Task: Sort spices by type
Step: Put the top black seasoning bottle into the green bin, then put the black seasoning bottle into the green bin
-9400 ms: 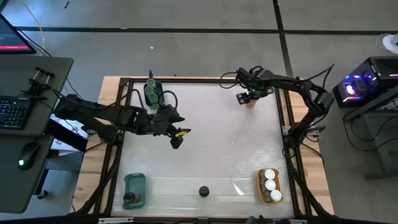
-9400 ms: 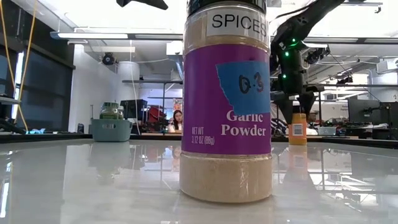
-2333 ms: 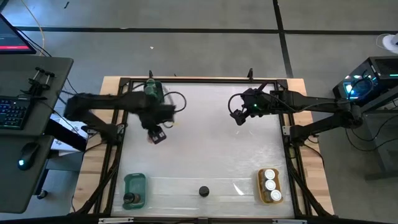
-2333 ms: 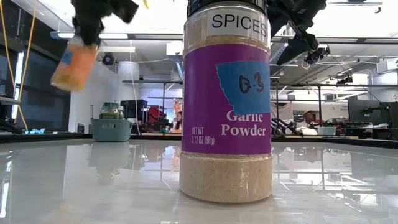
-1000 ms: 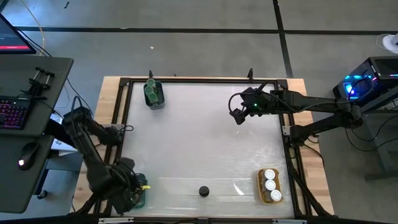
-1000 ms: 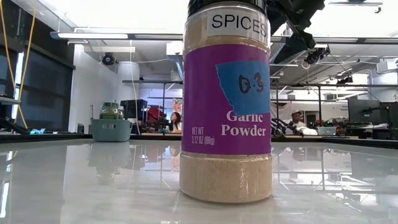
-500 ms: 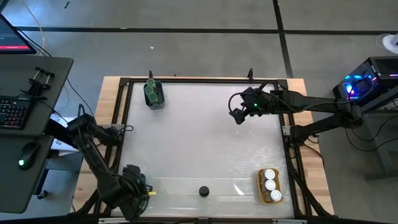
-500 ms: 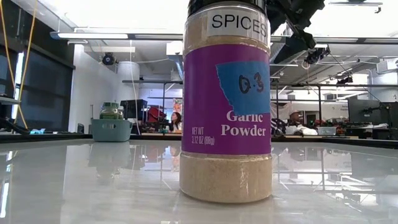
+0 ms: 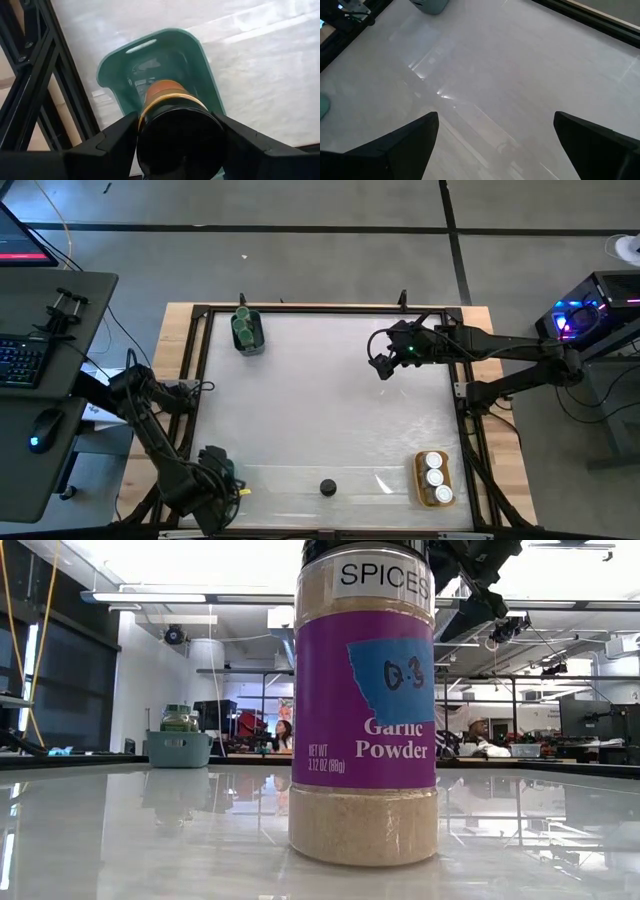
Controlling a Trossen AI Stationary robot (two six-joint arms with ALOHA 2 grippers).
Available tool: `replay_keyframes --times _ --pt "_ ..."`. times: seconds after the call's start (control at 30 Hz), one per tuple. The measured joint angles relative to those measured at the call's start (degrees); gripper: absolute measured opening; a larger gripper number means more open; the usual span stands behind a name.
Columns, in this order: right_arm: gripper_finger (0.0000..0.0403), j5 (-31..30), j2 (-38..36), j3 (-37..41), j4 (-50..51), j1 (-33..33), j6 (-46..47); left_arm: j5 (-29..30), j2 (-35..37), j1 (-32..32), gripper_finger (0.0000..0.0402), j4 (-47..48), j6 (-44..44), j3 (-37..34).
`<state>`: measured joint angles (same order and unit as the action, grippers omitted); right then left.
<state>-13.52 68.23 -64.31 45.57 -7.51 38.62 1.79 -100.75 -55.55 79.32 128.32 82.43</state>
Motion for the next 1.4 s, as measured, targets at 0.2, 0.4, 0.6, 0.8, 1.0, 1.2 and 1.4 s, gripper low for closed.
replay_keyframes --times 0.2,0.4,0.6,0.8,1.0,1.2,1.4 --pt "0.0392 0.0 0.0 0.0 0.0 0.0 -0.1 -1.5 0.0 0.0 0.0228 -1.5 -3.1 0.0" --pt "0.0392 0.0 0.0 0.0 0.0 0.0 -0.1 -1.4 0.0 0.0 0.0228 -1.2 -1.7 0.0" --pt "0.0392 0.0 0.0 0.0 0.0 0.0 -0.1 -1.3 0.0 0.0 0.0229 -0.8 -1.3 0.0" --pt "0.0392 0.0 0.0 0.0 0.0 0.0 -0.1 -1.2 0.0 0.0 0.0246 -0.4 -1.0 0.0" --pt "0.0392 0.0 0.0 0.0 0.0 0.0 -0.1 -1.1 0.0 0.0 0.0276 -0.5 -1.0 0.0" --pt "0.0392 0.0 0.0 0.0 0.0 0.0 -0.1 -3.4 0.7 0.0 0.0285 -0.5 -2.6 0.1" --pt "0.0392 0.0 0.0 0.0 -0.2 0.0 -0.1 -3.2 3.5 0.3 0.0285 -0.3 -5.7 0.2"
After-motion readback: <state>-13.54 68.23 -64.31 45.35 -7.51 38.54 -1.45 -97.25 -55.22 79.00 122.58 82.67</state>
